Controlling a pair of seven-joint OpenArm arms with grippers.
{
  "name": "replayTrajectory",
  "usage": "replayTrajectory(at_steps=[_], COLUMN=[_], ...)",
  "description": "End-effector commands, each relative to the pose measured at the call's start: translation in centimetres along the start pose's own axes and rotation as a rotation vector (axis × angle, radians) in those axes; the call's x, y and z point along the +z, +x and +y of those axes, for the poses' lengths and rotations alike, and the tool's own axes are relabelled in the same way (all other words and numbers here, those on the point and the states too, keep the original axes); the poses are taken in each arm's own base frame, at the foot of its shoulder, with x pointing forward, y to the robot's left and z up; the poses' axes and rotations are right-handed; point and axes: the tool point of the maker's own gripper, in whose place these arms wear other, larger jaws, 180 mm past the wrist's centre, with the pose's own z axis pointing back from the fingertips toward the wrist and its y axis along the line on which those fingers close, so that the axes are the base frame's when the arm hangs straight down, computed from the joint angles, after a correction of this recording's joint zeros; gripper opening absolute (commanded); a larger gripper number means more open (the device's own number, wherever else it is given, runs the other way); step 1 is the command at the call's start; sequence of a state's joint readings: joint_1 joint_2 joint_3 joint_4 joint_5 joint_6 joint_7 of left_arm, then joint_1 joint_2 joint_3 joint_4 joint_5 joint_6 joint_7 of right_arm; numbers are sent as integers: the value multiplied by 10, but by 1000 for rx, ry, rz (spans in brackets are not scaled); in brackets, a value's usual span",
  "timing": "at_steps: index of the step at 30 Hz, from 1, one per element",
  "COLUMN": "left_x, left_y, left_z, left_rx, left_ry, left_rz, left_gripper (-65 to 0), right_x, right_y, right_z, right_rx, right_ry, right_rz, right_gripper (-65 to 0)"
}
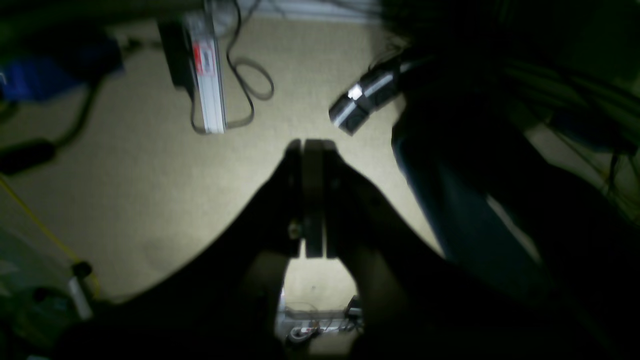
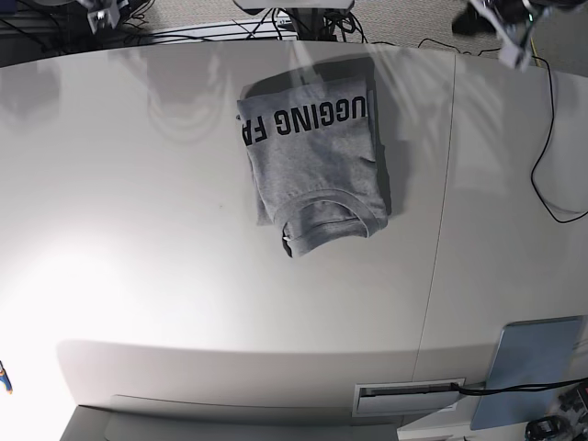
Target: Fold the T-shirt properly
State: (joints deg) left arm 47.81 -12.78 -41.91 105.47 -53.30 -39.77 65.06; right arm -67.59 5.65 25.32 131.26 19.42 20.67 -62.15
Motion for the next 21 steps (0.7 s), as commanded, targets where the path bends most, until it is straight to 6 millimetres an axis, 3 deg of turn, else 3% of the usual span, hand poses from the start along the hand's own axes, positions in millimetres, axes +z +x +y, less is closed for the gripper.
replayTrajectory(at_steps=[1, 7, 9, 11, 13, 16, 21], left_x=[2, -16, -23, -32, -43, -63, -107], left_y=[-15, -101, -132, -159, -177, -190, -182], left_z=[5, 49, 70, 84, 91, 93, 82], left_rx=[40, 354, 390, 399, 418, 454, 472], left_ry=[-3, 67, 149, 211, 239, 240, 182], left_rz=[25, 82, 109, 153, 178, 193, 237], left_gripper=[-650, -650, -650, -611, -554, -502, -498], right_x=[-5, -77, -107, -135, -162, -193, -232], right_y=[-21, -104, -126, -141, -148, -148, -115], right_z=[-5, -24, -24, -24, -22, -21, -22], right_rx=[-12, -89, -109, -140, -187, -241, -262], right_ry=[-19, -30, 2, 48, 97, 156, 205], right_rz=[64, 281, 349, 398, 413, 390, 274], right_gripper=[-650, -650, -650, -650, -650, -650, -650])
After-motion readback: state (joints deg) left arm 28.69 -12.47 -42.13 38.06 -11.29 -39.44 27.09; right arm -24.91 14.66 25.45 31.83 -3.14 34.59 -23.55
